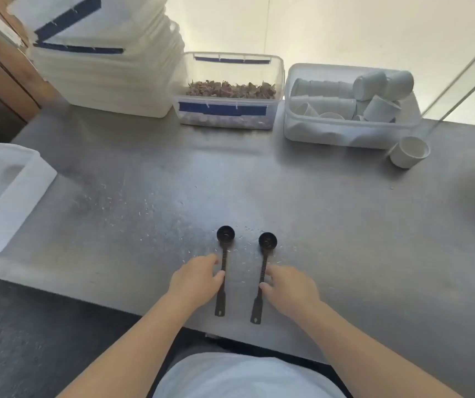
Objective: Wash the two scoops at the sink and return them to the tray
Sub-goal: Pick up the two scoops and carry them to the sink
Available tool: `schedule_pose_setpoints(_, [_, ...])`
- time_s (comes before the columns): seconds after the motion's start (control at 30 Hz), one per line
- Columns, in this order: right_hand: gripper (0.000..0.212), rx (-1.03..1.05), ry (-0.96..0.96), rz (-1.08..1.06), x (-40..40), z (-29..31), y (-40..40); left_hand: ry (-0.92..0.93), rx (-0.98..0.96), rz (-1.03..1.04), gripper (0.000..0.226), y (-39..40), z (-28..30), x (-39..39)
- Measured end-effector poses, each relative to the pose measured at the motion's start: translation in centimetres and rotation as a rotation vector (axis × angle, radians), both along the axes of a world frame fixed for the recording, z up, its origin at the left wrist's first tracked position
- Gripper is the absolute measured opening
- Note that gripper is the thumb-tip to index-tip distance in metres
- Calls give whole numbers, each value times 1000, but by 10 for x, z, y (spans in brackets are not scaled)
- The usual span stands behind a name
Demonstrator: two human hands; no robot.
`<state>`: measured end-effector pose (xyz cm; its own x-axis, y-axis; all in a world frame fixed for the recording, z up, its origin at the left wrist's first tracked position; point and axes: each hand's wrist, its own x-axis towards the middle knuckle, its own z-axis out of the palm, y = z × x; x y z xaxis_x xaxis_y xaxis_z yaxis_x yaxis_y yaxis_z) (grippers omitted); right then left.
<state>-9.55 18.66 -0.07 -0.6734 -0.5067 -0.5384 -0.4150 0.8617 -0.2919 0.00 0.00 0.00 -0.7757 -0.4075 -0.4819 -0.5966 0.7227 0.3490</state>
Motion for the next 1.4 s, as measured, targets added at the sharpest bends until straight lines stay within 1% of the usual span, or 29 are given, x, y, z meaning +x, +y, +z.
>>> schedule_pose_setpoints(0.07, [25,-7,-23,-94,3,-7,-1,6,81,79,40,-7,-8,0])
schedule_pose_setpoints(0.17, [30,-6,-77,-276,9,-15,-3,16,138,119,35,-12,-20,-3])
schedule_pose_setpoints(0.33, [14,-91,-171,-614,3,-32,-16,34,190,145,33,-17,-36,-15])
schedule_pose_setpoints(0.43, [25,-116,-157,-721,-3,-40,-24,35,208,173,30,-18,-41,-22])
schedule_pose_setpoints(0.47, [26,-118,-156,-742,-4,-42,-26,31,213,184,27,-19,-43,-24])
schedule_pose_setpoints(0.6, [15,-137,-163,-786,-9,-47,-31,-14,232,208,13,-22,-46,-33])
schedule_pose_setpoints(0.7, [11,-158,-176,-796,-10,-49,-35,-41,224,179,14,-25,-46,-38])
schedule_pose_setpoints(0.8, [9,-156,-192,-781,-10,-50,-38,-58,254,159,20,-30,-48,-42])
schedule_pose_setpoints(0.87, [17,-164,-212,-785,-10,-51,-39,-82,308,160,26,-35,-49,-44])
schedule_pose_setpoints(0.93, [20,-192,-258,-810,-11,-53,-40,-107,385,186,28,-41,-49,-46])
schedule_pose_setpoints(1.03, [20,-270,-373,-859,-10,-53,-40,-131,495,218,22,-49,-45,-48])
schedule_pose_setpoints(1.17, [21,-342,-463,-863,-4,-43,-42,-144,657,234,14,-54,-34,-41])
schedule_pose_setpoints(1.33, [14,-458,-555,-889,7,-17,-46,-118,764,276,8,-57,-12,-26])
schedule_pose_setpoints(1.4, [15,-487,-566,-892,11,-4,-46,-88,823,295,7,-58,-2,-19])
